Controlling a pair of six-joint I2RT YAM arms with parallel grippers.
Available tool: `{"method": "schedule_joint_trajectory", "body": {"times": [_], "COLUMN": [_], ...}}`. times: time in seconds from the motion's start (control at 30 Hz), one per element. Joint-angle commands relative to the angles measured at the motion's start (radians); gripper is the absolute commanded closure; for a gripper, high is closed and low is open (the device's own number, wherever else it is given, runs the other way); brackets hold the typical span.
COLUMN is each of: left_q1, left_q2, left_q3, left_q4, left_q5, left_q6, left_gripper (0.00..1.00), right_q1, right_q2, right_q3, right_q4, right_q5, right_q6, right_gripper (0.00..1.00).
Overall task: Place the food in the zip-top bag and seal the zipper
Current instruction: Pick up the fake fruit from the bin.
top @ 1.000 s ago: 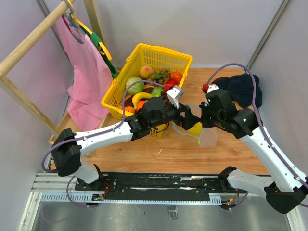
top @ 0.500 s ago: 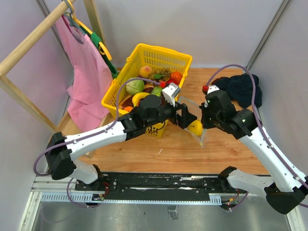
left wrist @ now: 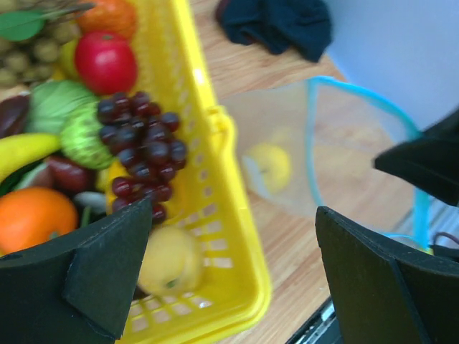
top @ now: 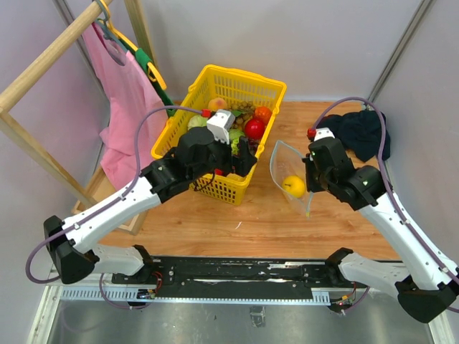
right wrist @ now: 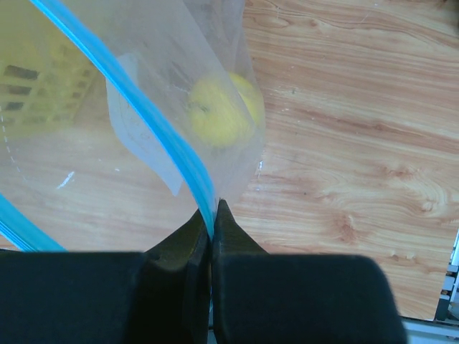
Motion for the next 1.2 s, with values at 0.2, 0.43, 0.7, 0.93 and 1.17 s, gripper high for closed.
{"method": "schedule_joint_trajectory", "body": {"times": [0.2,0.43,0.7,0.93,1.17], "left_q1": [0.196,0.267,0.333,0.351,0.363], "left_q2": [0.052,0.187,0.315,0.381,0.42], "left_q3": [0.195,0.298,0.345,0.339,0.295], "left_q4": [-0.493,-0.684,-0.779,-0.812,-0.798], "left_q5": [-0.151,-0.236,-0.24,-0.216,-0.199], "left_q6": [-0.001,0.031,0.067,0.074,0.074], "left_gripper": [0.01,0.02,0.19,0.25,0.27], "right_q1": [-0.013,-0.013,-0.012,-0.014,-0.013], "right_q2": [-0.03,-0.033,-0.043,-0.032,-0.029], "right_q3": [-0.021,-0.029,-0.036,-0.034,-0.039], "right_q4": [0.017,0.031,0.048,0.062,0.073], "right_q5": [0.052,0.054,0.049,0.05,0.054], "right_q6": [-0.034,-0.061,-0.078,-0.092,-0.107], "right_gripper": [0.99,0.99,0.99,0.99,0.99]}}
